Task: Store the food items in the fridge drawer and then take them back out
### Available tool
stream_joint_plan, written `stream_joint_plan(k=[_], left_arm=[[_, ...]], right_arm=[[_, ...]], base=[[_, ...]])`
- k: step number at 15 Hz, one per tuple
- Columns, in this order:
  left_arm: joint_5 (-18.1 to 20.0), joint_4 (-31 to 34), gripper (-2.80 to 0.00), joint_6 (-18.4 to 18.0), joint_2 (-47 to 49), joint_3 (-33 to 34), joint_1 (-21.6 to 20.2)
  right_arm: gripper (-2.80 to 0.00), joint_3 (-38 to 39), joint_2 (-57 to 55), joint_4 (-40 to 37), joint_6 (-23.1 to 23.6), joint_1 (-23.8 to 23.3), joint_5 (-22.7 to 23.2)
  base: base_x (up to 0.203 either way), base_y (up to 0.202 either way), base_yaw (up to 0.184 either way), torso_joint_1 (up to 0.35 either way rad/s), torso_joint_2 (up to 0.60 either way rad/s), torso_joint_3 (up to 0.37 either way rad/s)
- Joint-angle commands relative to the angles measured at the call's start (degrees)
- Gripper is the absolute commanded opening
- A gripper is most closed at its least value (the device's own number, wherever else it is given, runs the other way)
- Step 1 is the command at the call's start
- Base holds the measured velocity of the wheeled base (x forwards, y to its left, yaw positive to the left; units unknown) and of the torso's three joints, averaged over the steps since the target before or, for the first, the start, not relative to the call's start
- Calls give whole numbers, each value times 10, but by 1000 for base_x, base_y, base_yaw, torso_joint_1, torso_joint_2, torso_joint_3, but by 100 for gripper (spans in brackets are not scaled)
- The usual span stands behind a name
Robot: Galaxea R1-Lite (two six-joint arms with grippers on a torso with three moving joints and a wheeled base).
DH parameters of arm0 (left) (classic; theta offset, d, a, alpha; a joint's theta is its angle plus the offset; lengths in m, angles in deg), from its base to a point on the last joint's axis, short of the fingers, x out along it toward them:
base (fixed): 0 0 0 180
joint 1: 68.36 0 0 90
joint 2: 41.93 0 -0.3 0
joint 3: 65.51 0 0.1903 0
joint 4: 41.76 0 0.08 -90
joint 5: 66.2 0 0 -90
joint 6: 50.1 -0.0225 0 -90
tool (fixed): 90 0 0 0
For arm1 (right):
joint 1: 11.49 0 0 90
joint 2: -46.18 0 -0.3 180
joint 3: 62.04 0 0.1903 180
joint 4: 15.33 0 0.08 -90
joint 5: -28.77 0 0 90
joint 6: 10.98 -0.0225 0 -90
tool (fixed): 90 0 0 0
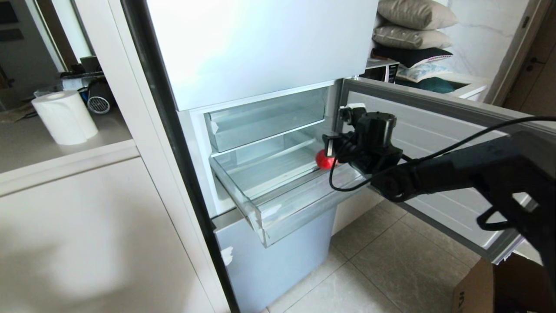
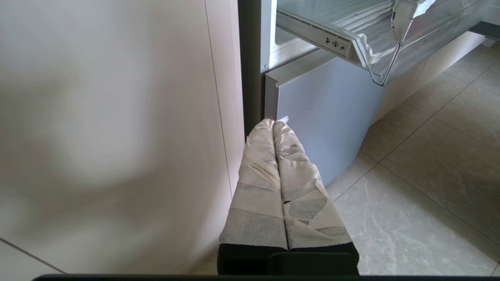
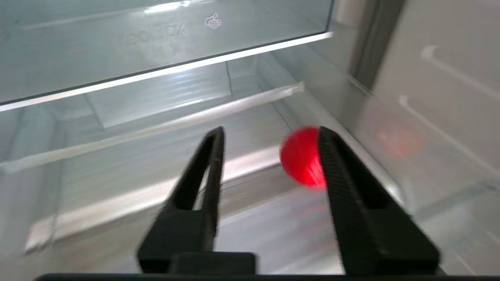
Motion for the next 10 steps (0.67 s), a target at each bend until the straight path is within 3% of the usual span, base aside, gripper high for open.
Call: stream_joint_plan(k=[1, 6, 10], left_arm=[[0, 0, -280, 0, 1, 0, 0], [0, 0, -280, 0, 1, 0, 0], [0, 0, -280, 0, 1, 0, 0]], right_arm=[[-280, 112, 144, 2, 0, 2, 2], [-280, 416, 393, 0, -1, 22, 33], [-280, 653, 547, -17, -9, 36, 29]], base=[[0, 0, 0, 0, 0, 0], [0, 0, 0, 0, 0, 0], [0, 0, 0, 0, 0, 0]])
